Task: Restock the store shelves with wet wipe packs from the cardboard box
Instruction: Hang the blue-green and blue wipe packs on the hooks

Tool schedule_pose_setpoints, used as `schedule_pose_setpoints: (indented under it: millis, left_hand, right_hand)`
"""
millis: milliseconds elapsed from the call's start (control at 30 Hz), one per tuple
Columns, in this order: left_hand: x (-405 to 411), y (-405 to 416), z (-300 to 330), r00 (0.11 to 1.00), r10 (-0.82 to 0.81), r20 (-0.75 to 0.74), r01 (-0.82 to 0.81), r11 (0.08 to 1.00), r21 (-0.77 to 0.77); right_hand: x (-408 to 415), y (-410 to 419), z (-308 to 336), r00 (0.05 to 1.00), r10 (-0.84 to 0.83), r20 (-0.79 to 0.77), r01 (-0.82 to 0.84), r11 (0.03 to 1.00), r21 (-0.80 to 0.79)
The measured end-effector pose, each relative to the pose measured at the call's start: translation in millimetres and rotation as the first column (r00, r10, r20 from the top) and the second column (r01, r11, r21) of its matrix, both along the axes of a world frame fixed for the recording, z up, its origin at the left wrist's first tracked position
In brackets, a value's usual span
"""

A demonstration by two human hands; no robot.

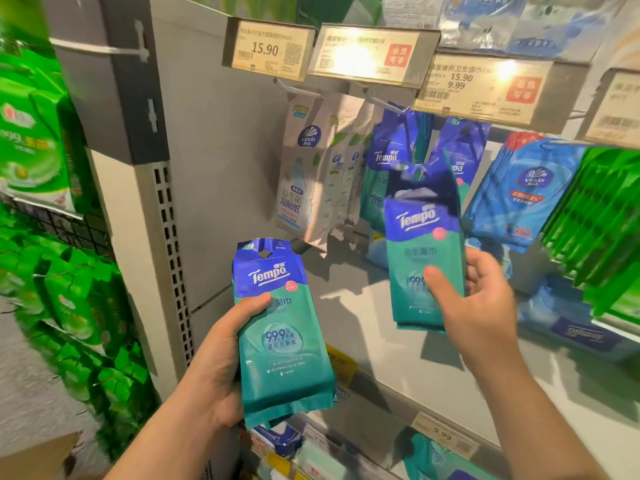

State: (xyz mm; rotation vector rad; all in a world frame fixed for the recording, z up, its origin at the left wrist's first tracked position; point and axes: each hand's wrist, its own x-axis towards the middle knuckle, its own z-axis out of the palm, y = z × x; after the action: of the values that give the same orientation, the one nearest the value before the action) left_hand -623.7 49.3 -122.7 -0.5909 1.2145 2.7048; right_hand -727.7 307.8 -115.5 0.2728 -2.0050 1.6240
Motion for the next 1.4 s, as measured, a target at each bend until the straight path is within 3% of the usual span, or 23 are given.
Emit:
schedule_pose_setpoints:
  millis: [167,400,767,967,1200,1300,1400]
  left_hand:
    - [-4,2,1,1.000,-0.010,-0.018,0.010,1.000,0.004]
    - [-8,7,1,0.999,-0.037,-0.021,0.037,0.999,0.010]
    - [-9,3,0,1.000,-0.022,-0.013,0.022,1.000,0.015]
    - [-10,0,-2,1.000,-0.013,-0.009,0.013,1.000,0.015]
    - [-14,0,-9,1.000,-0.020,-0.020,0.020,0.999,0.039]
    - [-15,0,-10,1.000,-0.017,-0.018,0.018,0.999,0.036]
    - [-16,0,-10,1.000,-0.015,-0.004,0.015,0.999,0.032]
  right_hand:
    - [14,-3,4,0.987,0.078,-0.141,-0.079,0.997,0.001]
    - [3,-2,36,0.959,0.004,-0.284,-0.018,0.999,-0.044]
    - [-34,2,19,0.999,0.004,-0.032,-0.011,0.970,-0.243]
    - [-44,6,4,0.998,0.008,0.058,0.006,0.973,-0.229]
    - [-7,4,3,0.973,0.088,-0.215,-0.082,0.996,0.037]
    - [-1,-3,16,0.946,0.114,-0.303,-0.123,0.992,-0.010]
    - [-4,-7,35,0.938,0.035,-0.344,-0.075,0.992,-0.104]
